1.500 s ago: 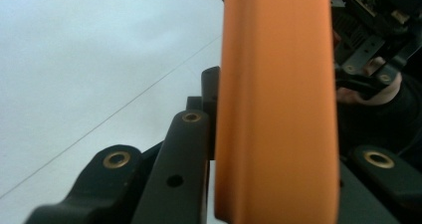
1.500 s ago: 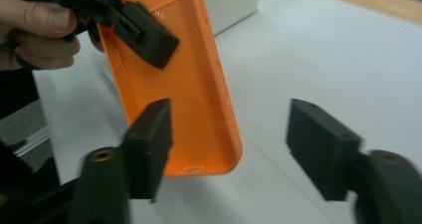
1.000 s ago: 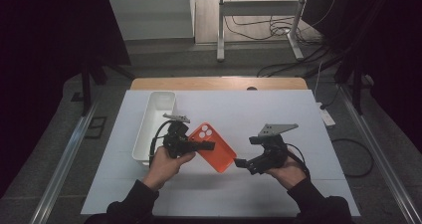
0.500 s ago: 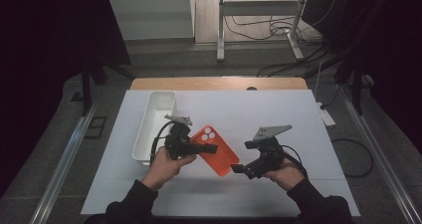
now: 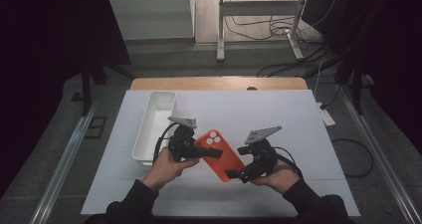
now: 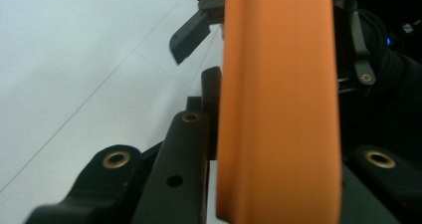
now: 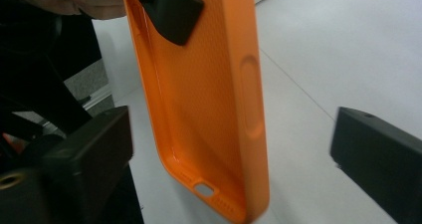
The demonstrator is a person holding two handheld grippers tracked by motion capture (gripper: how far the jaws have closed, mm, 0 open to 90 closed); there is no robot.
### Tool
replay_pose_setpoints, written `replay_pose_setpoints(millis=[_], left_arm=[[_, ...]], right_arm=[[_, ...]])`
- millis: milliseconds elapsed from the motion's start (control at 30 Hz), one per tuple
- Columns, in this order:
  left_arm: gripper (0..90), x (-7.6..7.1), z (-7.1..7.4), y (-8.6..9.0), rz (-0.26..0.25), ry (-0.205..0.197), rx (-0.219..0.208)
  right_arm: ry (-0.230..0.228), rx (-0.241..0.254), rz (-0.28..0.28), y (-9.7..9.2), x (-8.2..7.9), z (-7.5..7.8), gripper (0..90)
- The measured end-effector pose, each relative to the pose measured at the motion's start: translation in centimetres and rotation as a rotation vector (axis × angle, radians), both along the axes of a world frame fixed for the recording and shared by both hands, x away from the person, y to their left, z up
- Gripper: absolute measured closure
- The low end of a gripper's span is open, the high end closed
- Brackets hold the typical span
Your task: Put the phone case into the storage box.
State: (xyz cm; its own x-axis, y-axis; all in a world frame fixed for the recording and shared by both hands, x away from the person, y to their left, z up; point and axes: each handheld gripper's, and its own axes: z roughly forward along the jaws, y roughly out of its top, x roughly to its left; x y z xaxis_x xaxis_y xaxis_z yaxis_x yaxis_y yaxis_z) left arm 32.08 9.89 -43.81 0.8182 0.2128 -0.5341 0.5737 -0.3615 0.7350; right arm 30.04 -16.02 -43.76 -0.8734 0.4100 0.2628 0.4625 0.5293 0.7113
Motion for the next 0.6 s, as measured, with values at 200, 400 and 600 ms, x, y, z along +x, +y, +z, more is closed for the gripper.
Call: replay_pose_setpoints(millis=[200, 400, 600], left_arm=[[84.3, -0.23, 0.28, -0.44, -0.038, -0.033, 0.005], [84.1, -0.41, 0.45, -0.68, -0.056, -0.041, 0.004], [83.1, -0.45, 0.51, -0.81, -0.082, -0.047, -0.001]], right_arm=[[0.01, 0.005, 0.041, 0.28, -0.15, 0.07, 28.9], [0.023, 0.021, 0.086, 0.27, -0.09, 0.14, 55.8], [0.092, 0.036, 0.148, 0.25, 0.28, 0.01, 73.2]])
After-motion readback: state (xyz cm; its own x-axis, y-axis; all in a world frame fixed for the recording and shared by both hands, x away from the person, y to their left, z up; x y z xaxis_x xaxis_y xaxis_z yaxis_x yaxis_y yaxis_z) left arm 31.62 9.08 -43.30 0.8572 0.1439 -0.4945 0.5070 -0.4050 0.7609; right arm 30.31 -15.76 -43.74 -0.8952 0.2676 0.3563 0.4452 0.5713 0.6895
